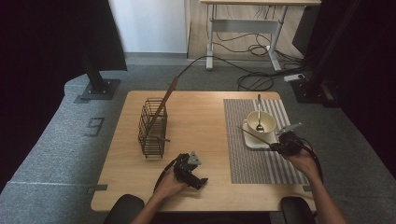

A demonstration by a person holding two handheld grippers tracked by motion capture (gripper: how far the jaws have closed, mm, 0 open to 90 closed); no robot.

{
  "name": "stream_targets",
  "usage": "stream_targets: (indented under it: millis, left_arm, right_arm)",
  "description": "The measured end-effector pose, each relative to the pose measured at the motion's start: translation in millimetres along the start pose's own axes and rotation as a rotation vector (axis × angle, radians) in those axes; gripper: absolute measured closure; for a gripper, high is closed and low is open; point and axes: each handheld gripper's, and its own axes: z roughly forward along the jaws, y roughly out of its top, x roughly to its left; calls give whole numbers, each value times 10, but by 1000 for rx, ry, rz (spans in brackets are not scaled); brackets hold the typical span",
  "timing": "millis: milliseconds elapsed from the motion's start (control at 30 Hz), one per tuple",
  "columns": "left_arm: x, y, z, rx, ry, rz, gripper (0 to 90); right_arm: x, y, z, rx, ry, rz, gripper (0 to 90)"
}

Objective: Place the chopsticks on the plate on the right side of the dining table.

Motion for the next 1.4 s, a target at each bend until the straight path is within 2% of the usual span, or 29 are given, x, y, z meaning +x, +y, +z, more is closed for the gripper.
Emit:
stream_targets:
  millis: [333, 800, 1233, 1400]
  left_arm:
    - [-1, 0, 1, 0, 0, 0, 0]
    - [-2, 0, 1, -2, 0, -2, 0]
    - [-4, -1, 0, -1, -1, 0, 0]
    - [-5, 0, 0, -1, 0, 0, 0]
  right_arm:
    - [-110, -46, 99, 26, 6, 19, 808]
    - [-191, -36, 190, 71, -21, -4, 778]
    - [-251, -32, 218, 77, -32, 6, 715]
    - [-235, -31, 175, 57, -29, 7, 699]
